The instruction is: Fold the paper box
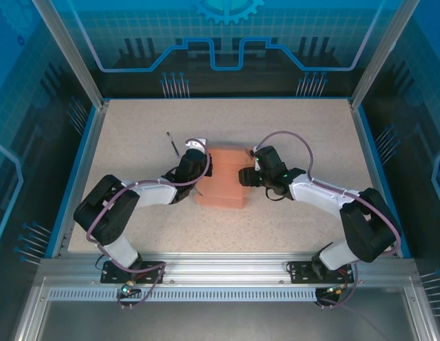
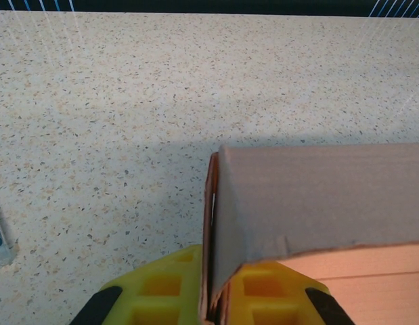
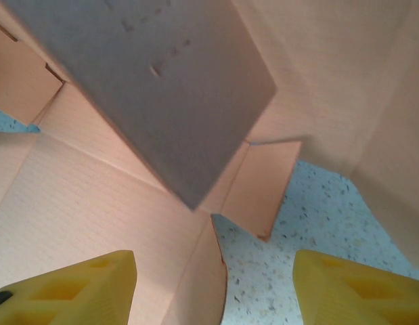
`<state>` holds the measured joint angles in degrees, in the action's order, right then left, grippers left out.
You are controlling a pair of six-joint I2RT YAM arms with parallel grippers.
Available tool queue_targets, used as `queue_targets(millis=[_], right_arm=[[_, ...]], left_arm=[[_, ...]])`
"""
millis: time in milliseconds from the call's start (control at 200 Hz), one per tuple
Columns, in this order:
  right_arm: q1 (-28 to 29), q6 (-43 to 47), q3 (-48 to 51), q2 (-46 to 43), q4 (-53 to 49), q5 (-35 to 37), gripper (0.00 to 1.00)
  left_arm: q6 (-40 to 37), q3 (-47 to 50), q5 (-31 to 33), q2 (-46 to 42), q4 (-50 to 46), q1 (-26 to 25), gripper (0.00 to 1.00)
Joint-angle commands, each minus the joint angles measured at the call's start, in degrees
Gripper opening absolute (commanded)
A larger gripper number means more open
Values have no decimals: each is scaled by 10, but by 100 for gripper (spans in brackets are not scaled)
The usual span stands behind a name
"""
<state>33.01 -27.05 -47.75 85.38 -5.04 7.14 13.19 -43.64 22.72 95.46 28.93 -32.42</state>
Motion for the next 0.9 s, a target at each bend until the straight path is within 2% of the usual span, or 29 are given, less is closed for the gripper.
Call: queue_targets(millis=[0, 435, 891], right_arm=[[5, -7, 1, 15, 54, 11, 63], [7, 9, 4, 21, 128, -35, 60], [10, -20, 4, 64, 181, -88, 50]], left_arm=[[2, 7, 4, -21, 11, -3, 4], [2, 9, 3, -20, 13, -3, 4], [5, 10, 0, -23, 11, -4, 4]])
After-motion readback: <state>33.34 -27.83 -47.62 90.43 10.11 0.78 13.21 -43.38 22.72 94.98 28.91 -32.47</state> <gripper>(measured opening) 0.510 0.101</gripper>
